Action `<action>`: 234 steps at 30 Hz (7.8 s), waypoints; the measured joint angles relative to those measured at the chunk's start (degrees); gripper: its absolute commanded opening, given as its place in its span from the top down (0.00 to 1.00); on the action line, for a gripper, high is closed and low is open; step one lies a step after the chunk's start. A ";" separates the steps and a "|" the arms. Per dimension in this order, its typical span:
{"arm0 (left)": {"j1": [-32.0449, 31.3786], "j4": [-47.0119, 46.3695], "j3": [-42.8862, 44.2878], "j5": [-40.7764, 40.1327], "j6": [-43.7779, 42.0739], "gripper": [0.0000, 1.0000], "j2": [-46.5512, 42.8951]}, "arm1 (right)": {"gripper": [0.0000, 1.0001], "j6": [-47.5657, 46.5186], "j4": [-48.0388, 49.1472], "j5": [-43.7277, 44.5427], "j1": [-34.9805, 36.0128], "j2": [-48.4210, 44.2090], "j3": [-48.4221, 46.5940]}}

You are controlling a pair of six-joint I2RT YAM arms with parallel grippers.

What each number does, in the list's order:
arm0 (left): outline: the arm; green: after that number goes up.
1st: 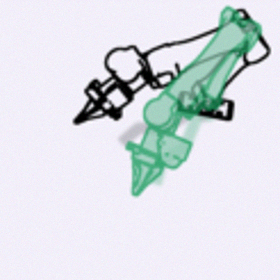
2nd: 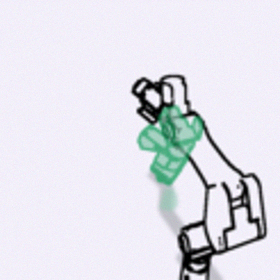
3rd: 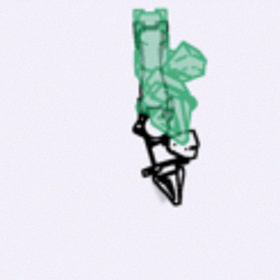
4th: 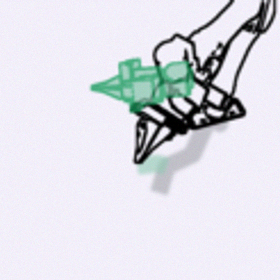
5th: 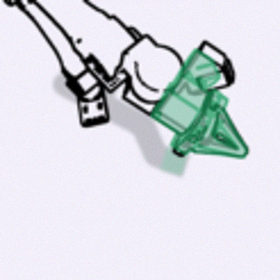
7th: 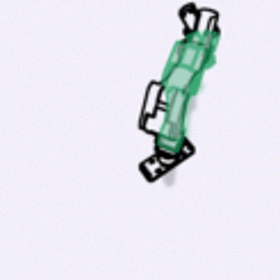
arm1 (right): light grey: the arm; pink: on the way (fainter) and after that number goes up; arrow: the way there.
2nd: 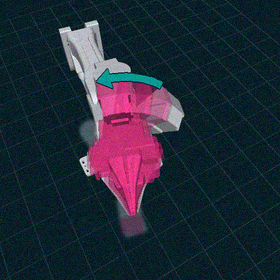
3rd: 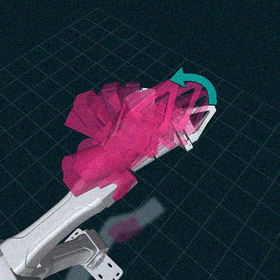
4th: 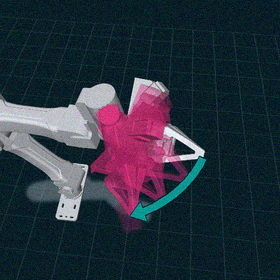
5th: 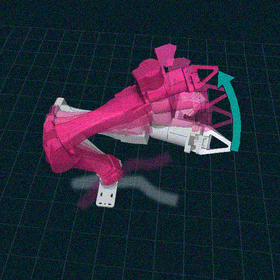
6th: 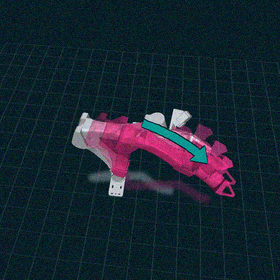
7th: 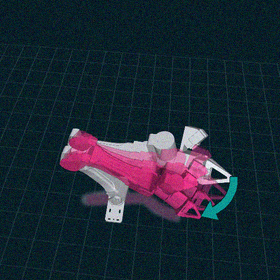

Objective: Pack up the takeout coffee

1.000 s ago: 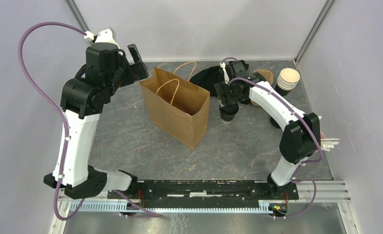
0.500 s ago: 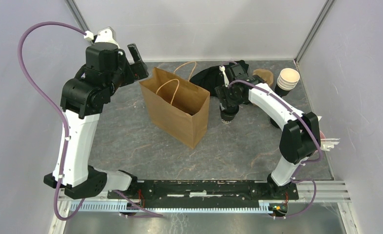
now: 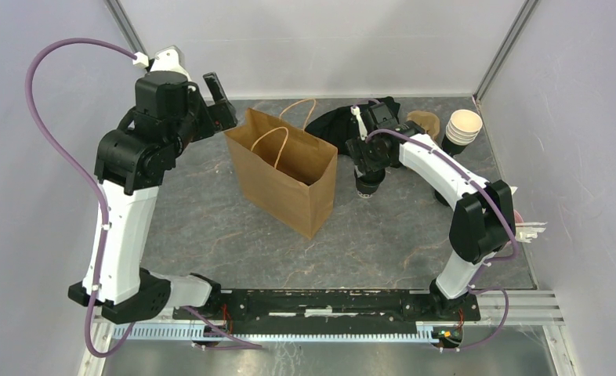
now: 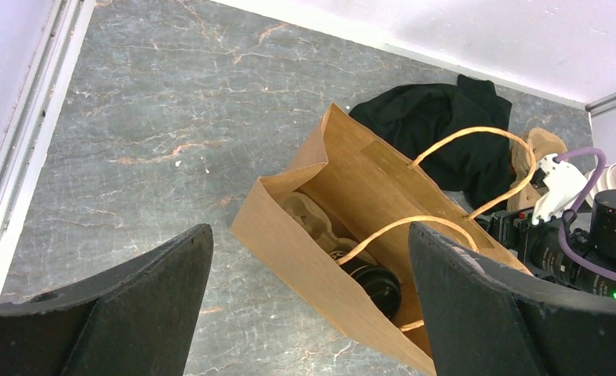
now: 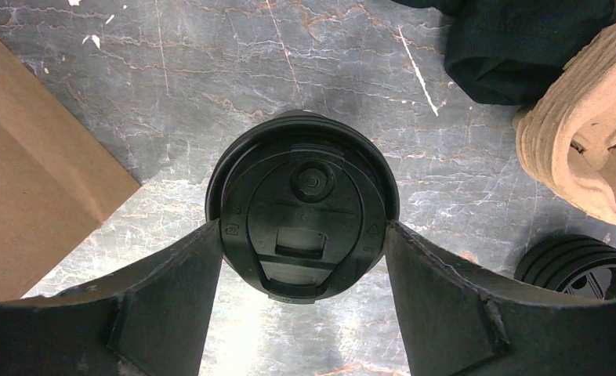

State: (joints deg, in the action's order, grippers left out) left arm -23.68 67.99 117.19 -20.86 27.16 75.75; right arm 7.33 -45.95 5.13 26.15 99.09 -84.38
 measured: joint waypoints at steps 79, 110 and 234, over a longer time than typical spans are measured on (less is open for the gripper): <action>4.22 2.16 0.96 9.27 -10.16 0.59 24.96 | 1.00 -8.90 4.66 -4.17 0.09 -35.74 8.59; 4.85 9.79 -1.07 6.32 -10.05 0.68 20.13 | 1.00 -9.11 5.14 -11.56 0.09 -34.58 0.37; 6.95 -34.03 -53.62 18.47 3.65 0.98 -23.17 | 1.00 6.95 12.57 -24.81 27.26 -24.15 -9.66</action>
State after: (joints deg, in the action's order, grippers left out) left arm -16.73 33.95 63.57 -2.39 30.81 52.58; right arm 14.28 -33.39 -19.68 53.41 74.94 -94.04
